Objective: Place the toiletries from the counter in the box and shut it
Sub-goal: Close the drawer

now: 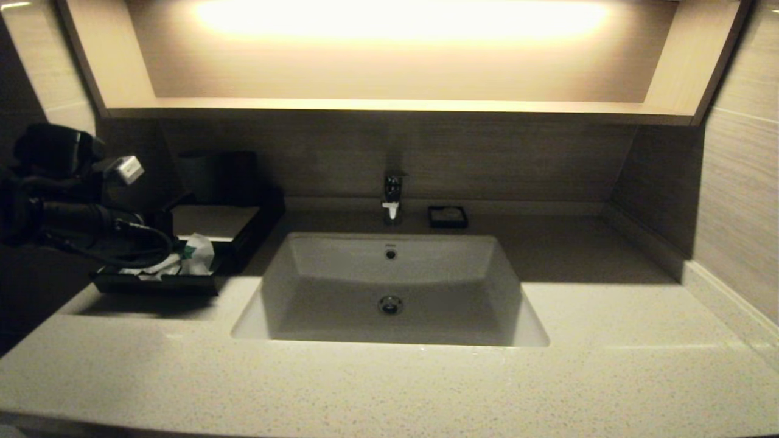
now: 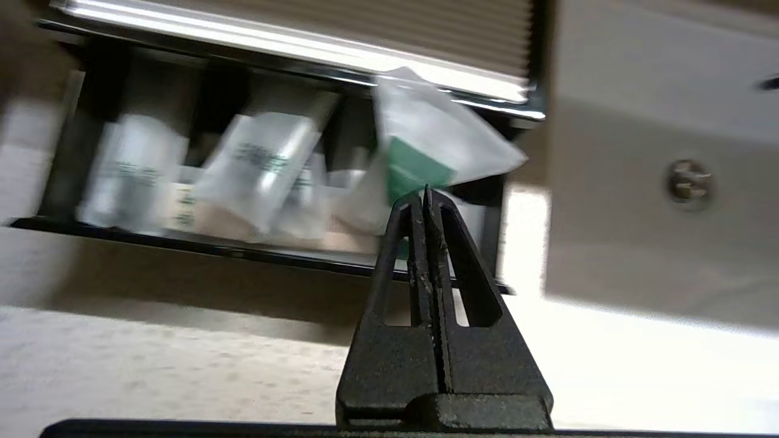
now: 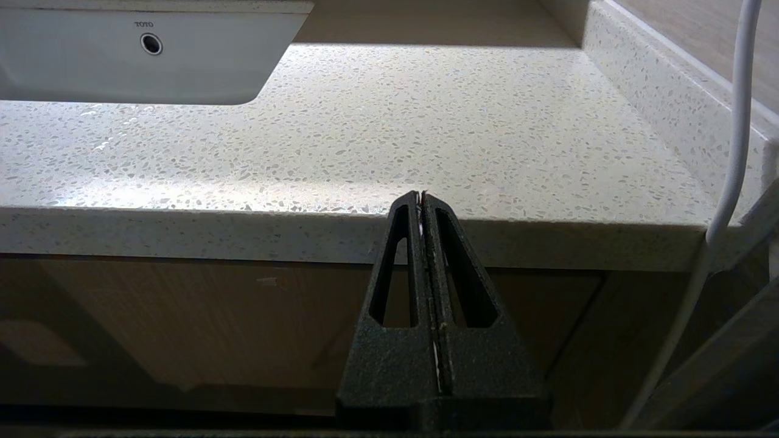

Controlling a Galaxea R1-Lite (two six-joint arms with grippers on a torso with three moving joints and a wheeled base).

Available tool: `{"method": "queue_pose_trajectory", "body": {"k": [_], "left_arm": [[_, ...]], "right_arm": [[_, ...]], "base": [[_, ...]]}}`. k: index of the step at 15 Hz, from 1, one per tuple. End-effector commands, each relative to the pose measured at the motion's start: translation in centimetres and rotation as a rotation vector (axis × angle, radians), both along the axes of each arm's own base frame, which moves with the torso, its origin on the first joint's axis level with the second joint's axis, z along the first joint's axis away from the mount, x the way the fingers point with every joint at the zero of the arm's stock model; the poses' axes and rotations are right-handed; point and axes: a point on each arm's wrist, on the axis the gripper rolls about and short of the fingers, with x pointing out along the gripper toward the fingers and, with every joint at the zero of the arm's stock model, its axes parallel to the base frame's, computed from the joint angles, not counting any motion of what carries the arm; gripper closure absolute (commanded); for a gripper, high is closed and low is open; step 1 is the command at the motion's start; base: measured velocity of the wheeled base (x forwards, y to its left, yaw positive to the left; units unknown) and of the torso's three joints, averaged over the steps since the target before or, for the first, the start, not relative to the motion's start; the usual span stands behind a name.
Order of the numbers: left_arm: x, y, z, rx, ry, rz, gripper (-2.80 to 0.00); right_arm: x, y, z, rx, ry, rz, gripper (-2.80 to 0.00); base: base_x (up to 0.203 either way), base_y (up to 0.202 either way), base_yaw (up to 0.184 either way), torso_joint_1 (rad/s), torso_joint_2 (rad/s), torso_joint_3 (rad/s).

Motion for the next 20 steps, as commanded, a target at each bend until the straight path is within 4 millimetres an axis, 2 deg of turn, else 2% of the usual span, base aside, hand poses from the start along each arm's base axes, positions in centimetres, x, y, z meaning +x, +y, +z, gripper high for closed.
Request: {"method": "queue_pose_trajectory", "body": {"k": [1, 7, 20], "left_arm": [[0.0, -0.6, -0.1, -0.01, 0.001, -0.021, 0.0], [1.0, -1.2, -1.3, -0.015, 0.028, -0.039, 0.0], [3.1, -1.0, -3.3, -0.022, 0.018, -0.021, 0.0]], "right_arm": [[0.0, 0.0, 0.0, 0.0, 0.002, 0.001, 0.0], [0.0, 0.0, 0.0, 0.0, 0.002, 0.001, 0.0], [0.0, 0.0, 0.0, 0.0, 0.002, 0.001, 0.0]], "base": [[0.0, 0.0, 0.0, 0.0, 0.0, 0.0], [0.0, 0.0, 0.0, 0.0, 0.0, 0.0], [0.0, 0.0, 0.0, 0.0, 0.0, 0.0]]}}
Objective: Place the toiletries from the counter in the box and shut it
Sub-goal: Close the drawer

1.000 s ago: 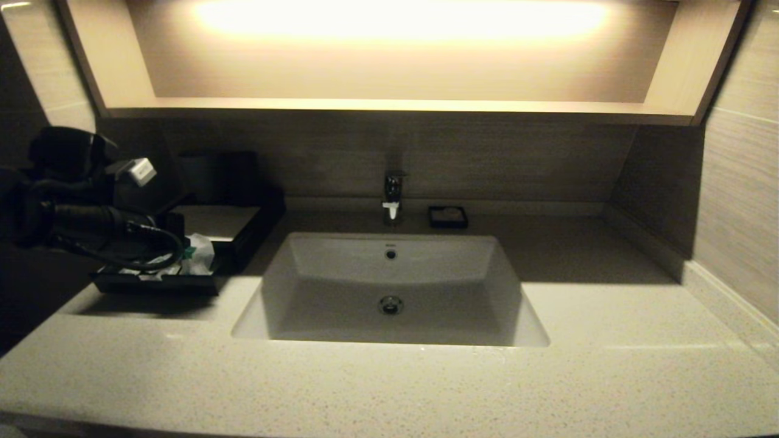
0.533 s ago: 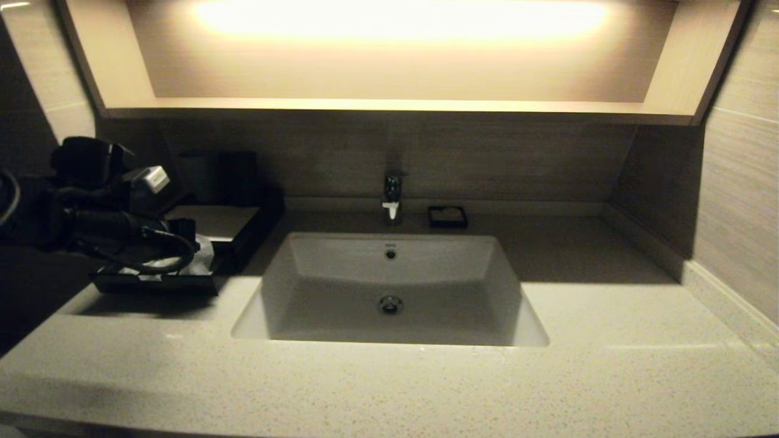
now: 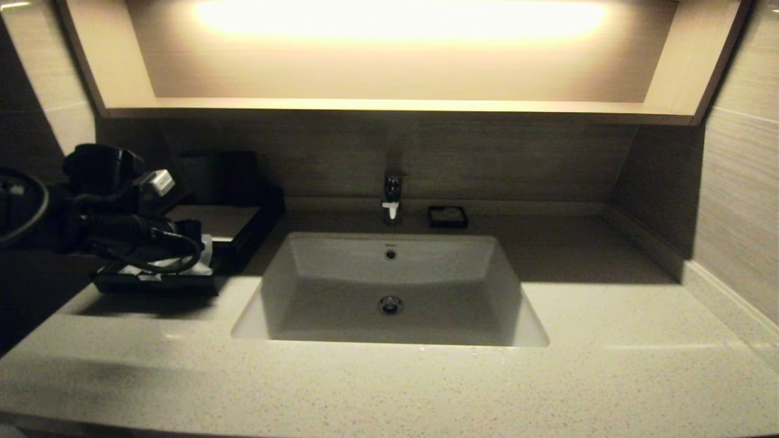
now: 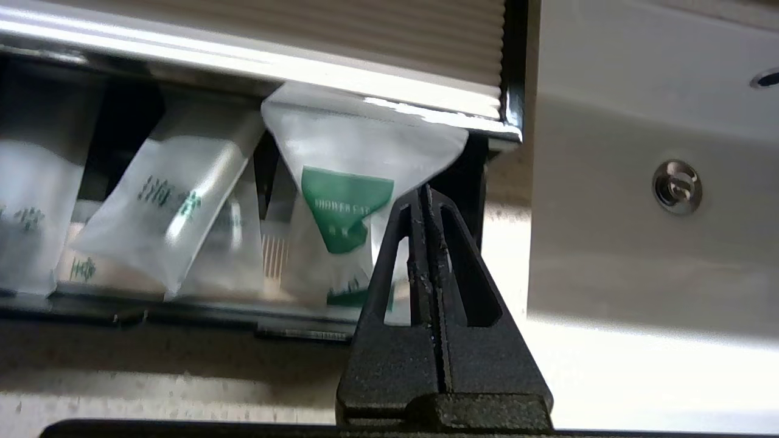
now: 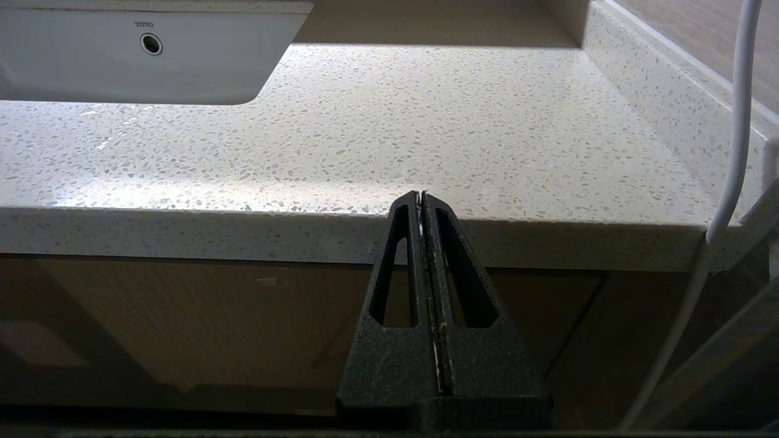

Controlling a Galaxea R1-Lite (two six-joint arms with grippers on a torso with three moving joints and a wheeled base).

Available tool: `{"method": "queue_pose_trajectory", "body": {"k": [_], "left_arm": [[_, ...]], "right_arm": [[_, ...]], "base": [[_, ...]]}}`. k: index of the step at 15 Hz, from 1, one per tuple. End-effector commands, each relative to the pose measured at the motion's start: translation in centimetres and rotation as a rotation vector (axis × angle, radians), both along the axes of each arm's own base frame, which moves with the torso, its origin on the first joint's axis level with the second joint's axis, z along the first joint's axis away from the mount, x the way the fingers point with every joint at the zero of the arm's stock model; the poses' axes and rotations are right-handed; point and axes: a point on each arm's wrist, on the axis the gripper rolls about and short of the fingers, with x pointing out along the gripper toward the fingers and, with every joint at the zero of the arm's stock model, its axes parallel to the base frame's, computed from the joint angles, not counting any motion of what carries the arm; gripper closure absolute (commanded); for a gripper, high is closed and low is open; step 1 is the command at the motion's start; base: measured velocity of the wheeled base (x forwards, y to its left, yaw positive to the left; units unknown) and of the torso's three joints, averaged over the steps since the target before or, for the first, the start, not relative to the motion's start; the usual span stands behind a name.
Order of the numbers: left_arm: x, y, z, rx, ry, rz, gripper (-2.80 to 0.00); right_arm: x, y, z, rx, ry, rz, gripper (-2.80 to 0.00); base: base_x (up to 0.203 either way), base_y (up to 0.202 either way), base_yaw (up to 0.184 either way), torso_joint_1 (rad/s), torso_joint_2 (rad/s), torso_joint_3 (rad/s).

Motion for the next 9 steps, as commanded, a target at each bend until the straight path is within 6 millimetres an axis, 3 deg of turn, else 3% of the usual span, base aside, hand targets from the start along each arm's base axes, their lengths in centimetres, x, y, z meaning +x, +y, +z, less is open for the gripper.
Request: {"method": "queue_pose_trajectory", "body": {"k": [1, 9], "left_arm": [[0.32, 0.03, -0.42, -0.013, 0.007, 0.009, 0.0], [0.95, 0.2, -1.08, 0.015, 0.025, 0.05, 0.0]], "right_arm": [[0.02, 0.0, -0.04, -0.001, 0.002, 0.0, 0.0], [0.02, 0.0, -0.04, -0.001, 0.002, 0.0, 0.0]], "base": [[0.0, 0.0, 0.0, 0.0, 0.0, 0.0], [0.0, 0.0, 0.0, 0.0, 0.0, 0.0]]}}
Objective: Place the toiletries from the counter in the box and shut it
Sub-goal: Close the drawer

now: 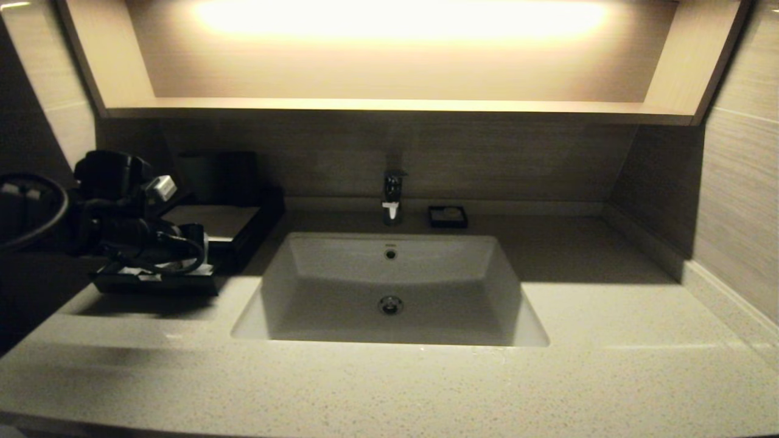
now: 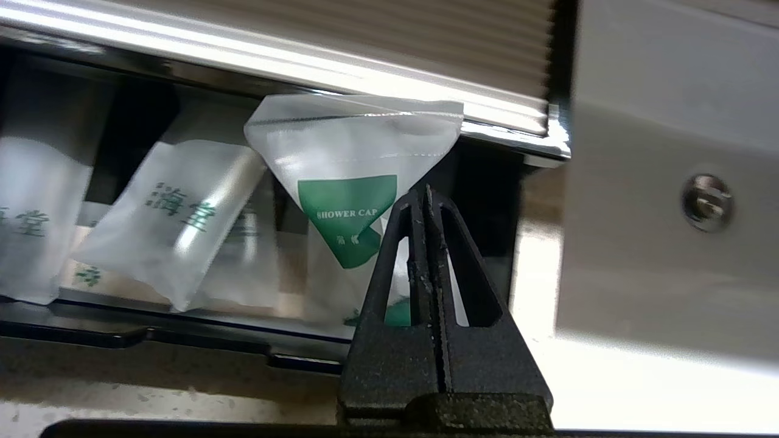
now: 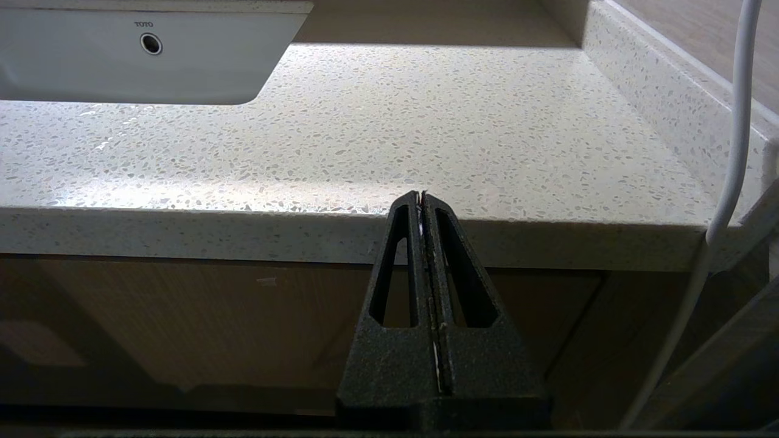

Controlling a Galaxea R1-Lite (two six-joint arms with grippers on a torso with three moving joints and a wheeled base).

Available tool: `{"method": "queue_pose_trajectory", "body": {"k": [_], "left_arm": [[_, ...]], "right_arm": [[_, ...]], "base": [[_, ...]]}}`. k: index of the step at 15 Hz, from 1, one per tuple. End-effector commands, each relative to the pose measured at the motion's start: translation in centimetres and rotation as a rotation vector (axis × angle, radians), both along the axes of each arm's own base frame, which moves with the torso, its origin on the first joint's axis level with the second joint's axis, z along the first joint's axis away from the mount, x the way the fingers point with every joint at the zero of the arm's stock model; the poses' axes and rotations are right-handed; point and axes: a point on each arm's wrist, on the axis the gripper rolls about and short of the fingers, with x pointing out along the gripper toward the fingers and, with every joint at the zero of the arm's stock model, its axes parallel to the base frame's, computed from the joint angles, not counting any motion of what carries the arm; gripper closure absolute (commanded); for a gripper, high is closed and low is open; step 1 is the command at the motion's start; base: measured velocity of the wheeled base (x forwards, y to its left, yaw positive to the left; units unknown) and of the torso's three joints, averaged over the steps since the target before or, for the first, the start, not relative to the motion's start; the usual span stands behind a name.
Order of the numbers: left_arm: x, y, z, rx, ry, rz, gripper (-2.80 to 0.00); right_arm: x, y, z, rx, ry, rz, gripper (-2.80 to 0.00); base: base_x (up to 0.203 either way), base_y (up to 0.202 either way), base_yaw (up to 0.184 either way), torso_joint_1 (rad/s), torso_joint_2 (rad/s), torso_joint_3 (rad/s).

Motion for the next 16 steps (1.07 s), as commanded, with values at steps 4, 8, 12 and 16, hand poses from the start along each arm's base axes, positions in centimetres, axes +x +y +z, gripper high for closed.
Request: {"method": "queue_pose_trajectory", "body": {"k": [4, 8, 12, 16], "left_arm": [[-0.1, 0.1, 1.2, -0.023, -0.07, 0.026, 0.0], [0.7, 0.2, 0.5, -0.017, -0.073, 0.072, 0.0], [1.5, 0.4, -0.5, -0.001, -0.073, 0.09, 0.0], [1.7, 0.4, -1.0, 0.009, -0.058, 0.097, 0.0]], "right_arm": [[0.0, 0.0, 0.0, 0.0, 0.002, 0.001, 0.0], [0.0, 0.0, 0.0, 0.0, 0.002, 0.001, 0.0], [0.0, 0.0, 0.0, 0.0, 0.002, 0.001, 0.0], [0.0, 0.0, 0.0, 0.0, 0.002, 0.001, 0.0]], "base": [[0.0, 0.0, 0.0, 0.0, 0.0, 0.0], [0.0, 0.0, 0.0, 0.0, 0.0, 0.0], [0.0, 0.0, 0.0, 0.0, 0.0, 0.0], [0.0, 0.0, 0.0, 0.0, 0.0, 0.0]]}}
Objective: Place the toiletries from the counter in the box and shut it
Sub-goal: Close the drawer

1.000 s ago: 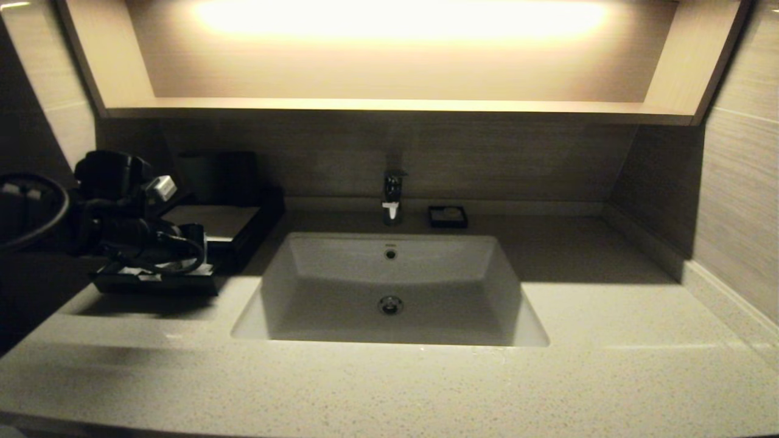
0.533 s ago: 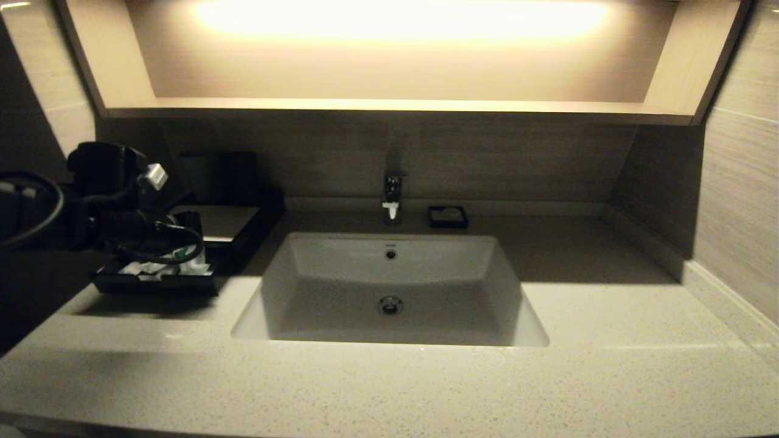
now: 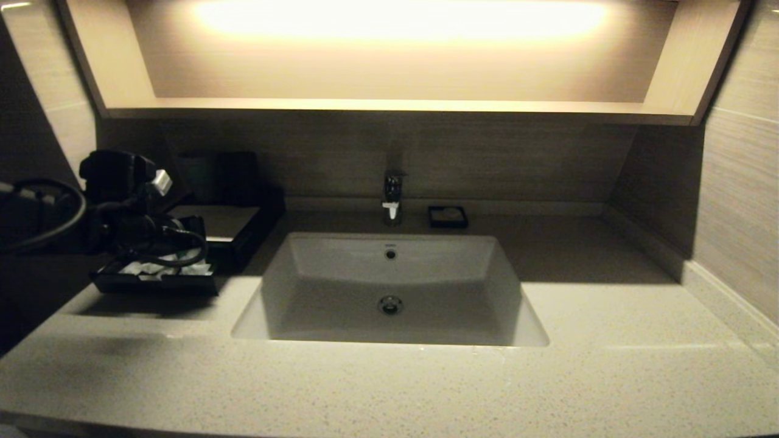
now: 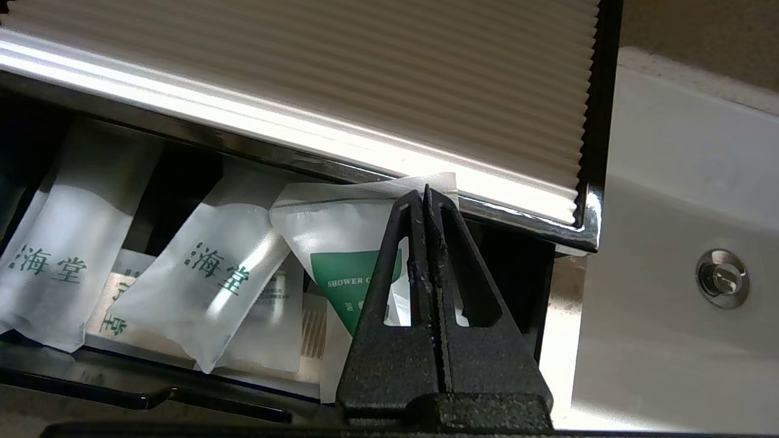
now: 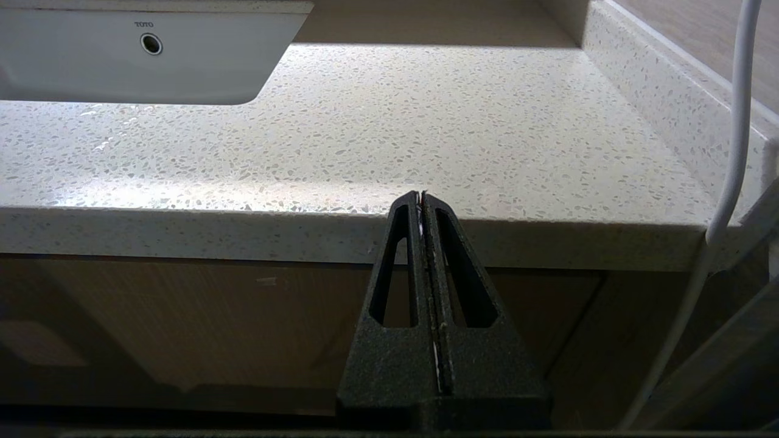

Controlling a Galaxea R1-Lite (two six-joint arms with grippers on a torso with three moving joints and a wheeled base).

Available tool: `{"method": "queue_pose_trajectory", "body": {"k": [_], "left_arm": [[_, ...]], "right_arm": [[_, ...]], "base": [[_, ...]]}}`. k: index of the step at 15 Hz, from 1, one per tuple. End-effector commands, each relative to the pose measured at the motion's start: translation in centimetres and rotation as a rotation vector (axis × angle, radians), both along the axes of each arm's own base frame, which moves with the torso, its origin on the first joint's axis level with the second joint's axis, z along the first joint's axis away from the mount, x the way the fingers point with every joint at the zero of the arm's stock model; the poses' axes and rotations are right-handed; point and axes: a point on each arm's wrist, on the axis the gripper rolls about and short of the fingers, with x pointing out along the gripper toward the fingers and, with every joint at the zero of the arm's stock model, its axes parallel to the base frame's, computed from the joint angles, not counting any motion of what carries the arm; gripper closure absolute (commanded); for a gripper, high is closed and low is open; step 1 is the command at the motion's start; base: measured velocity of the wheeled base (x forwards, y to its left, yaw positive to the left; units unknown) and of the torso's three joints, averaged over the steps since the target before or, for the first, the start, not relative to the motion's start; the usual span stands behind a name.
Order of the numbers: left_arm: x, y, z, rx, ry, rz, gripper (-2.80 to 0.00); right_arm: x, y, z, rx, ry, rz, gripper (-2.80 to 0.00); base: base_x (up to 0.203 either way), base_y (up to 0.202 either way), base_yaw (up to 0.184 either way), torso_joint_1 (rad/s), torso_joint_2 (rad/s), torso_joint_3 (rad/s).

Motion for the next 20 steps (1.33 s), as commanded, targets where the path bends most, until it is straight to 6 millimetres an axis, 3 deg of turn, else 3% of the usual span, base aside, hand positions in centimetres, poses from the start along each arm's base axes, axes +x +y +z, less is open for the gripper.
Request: {"method": "queue_pose_trajectory", "body": {"k": [1, 9, 14, 20], "left_arm": [[0.3, 0.1, -0.7, 0.015, 0.02, 0.022, 0.0], [0.8, 0.2, -2.1, 0.044, 0.073, 0.04, 0.0], [0.4, 0.2, -1.4, 0.047, 0.061, 0.038, 0.0], [-0.9, 0.1, 1.2, 0.051, -0.003, 0.039, 0.0]], "right_arm": [[0.0, 0.0, 0.0, -0.001, 0.002, 0.001, 0.0], [0.0, 0.0, 0.0, -0.001, 0.002, 0.001, 0.0], [0.0, 0.0, 0.0, -0.001, 0.002, 0.001, 0.0], [0.0, 0.0, 0.0, -0.001, 0.001, 0.001, 0.0]], "base": [[0.0, 0.0, 0.0, 0.0, 0.0, 0.0], [0.0, 0.0, 0.0, 0.0, 0.0, 0.0], [0.0, 0.0, 0.0, 0.0, 0.0, 0.0], [0.0, 0.0, 0.0, 0.0, 0.0, 0.0]]}}
